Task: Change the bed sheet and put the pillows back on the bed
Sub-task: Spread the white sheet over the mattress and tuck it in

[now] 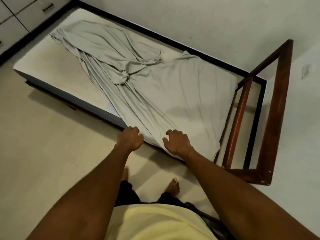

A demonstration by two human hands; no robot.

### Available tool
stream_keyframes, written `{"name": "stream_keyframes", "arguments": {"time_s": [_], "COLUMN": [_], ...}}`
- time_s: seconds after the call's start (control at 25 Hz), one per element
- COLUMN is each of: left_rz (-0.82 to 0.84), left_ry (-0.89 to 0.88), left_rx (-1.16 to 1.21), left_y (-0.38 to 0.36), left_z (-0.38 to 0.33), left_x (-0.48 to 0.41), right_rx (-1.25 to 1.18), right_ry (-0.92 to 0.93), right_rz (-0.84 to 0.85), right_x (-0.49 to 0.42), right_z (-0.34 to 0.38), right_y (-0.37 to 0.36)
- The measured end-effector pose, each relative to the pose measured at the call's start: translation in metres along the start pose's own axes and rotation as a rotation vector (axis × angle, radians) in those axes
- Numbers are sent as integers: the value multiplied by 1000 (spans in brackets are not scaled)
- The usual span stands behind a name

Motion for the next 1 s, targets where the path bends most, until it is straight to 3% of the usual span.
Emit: {"name": "stream_keyframes", "arguments": {"time_s": [0.28,0.52,1.0], "left_rz": [-34,-82,-52], "left_ry": [-25,0,-42], "left_rx": [-21,-79,-109], "left_y": [102,205,341], "left_z": [143,290,419], "left_x": [-28,-65,-222], "right_rx": [-19,-32,-37], "right_ry": [-69,-52,-46], "right_rz": [-55,-64,-43], "right_x": [-46,-107,-297], "right_z": [133,299,471], "right_y": [5,23,78]}}
Point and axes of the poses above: each hand's wrist, its own x-axis away from the middle knuckle, its own y-axis out of the back of the hand, z = x × y, the point moved 4 cm from there along -x, towards the middle knuckle, and after that the axes turned 4 degrees about x, right-handed, at the moved point
